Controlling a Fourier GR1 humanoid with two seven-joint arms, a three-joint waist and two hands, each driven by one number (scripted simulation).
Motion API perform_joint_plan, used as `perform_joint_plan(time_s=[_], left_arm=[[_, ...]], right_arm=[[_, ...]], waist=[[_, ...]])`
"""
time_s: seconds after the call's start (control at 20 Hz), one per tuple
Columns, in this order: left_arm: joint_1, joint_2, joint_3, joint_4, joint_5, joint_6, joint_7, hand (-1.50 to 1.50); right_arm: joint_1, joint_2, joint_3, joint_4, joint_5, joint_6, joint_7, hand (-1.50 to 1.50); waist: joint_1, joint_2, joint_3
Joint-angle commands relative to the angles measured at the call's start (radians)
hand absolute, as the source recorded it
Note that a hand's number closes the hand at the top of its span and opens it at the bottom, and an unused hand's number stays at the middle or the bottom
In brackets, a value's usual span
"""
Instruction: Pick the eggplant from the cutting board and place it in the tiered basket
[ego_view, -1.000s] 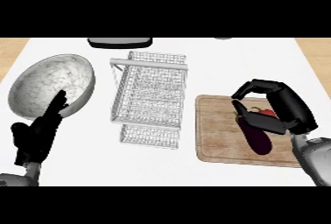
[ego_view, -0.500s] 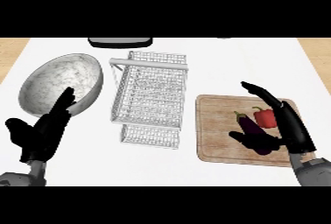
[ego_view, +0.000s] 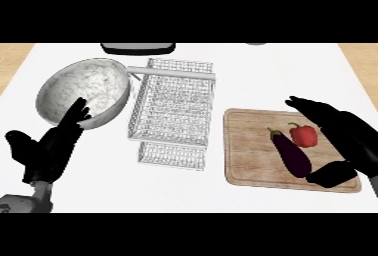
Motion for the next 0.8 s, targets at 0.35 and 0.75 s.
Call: perform_joint_plan(time_s=[0.35, 0.75], left_arm=[[-0.003, -0.025, 0.033, -0.003, -0.024, -0.029, 0.017, 0.00], [0.026, -0.071, 0.065, 0.038, -0.062, -0.083, -0.046, 0.00]], right_arm=[[-0.090, 0.127, 0.121, -0.138, 0.026, 0.341, 0.453, -1.50], [-0.034, 0.285, 0.146, -0.031, 0.235, 0.302, 0.479, -1.50]], waist=[[0.009, 0.008, 0.006], [0.006, 0.008, 0.006]])
